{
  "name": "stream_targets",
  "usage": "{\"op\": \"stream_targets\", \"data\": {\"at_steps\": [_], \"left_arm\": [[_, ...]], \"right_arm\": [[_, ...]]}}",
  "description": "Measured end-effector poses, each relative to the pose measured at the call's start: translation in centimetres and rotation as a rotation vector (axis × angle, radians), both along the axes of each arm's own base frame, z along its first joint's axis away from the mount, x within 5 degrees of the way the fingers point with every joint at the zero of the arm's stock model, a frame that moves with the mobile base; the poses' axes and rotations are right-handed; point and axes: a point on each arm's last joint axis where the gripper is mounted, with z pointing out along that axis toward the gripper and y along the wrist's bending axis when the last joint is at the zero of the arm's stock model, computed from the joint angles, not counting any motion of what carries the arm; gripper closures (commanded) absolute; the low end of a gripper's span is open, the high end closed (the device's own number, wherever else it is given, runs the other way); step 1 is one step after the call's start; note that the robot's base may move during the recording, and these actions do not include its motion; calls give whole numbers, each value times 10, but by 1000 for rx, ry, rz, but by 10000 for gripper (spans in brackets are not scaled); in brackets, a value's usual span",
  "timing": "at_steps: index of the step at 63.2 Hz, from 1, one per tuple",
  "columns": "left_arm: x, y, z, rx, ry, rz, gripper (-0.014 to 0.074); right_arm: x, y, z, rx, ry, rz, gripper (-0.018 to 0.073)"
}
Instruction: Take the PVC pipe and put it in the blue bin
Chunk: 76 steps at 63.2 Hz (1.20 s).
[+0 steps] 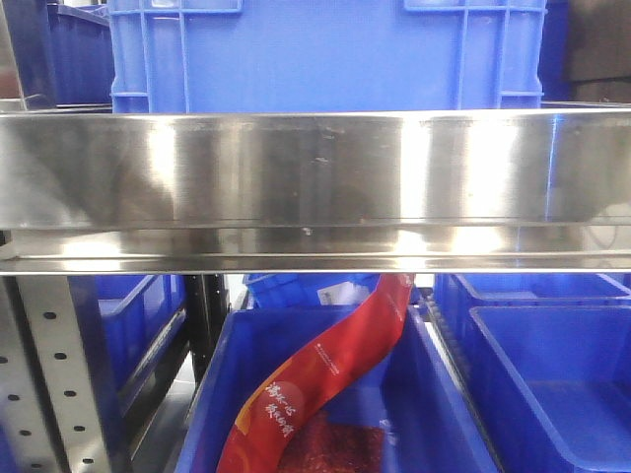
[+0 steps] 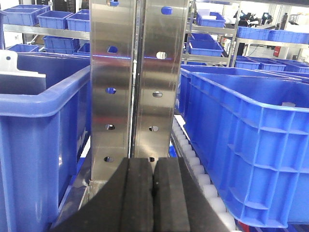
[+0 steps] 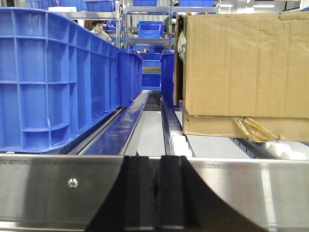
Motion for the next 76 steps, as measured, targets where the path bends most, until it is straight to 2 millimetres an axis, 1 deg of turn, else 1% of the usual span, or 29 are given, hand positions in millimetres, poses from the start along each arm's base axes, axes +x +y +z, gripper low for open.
{"op": "stream_targets", "data": {"at_steps": [32,42,49,56,61,68,76], "left_arm": [[0,0,0,0,-1,0,708],[-6,0,-11,-1,-20,0,708],[-19,1,-27,-4,-86,0,708],[-34,2,-59,-7,-154,0,708],[-40,2,-80,-8,-164,0,708],[-40,2,-108,-6,-122,0,708],[-37,2,-127,-3,-64,0,708]], "right_arm": [[0,0,0,-2,-1,0,727],[0,0,0,-2,-1,0,727],[0,0,0,-2,-1,0,727],[0,0,0,-2,-1,0,727],[0,0,0,-2,-1,0,727],[0,0,0,-2,-3,0,727],[0,0,0,0,-2,0,727]]}}
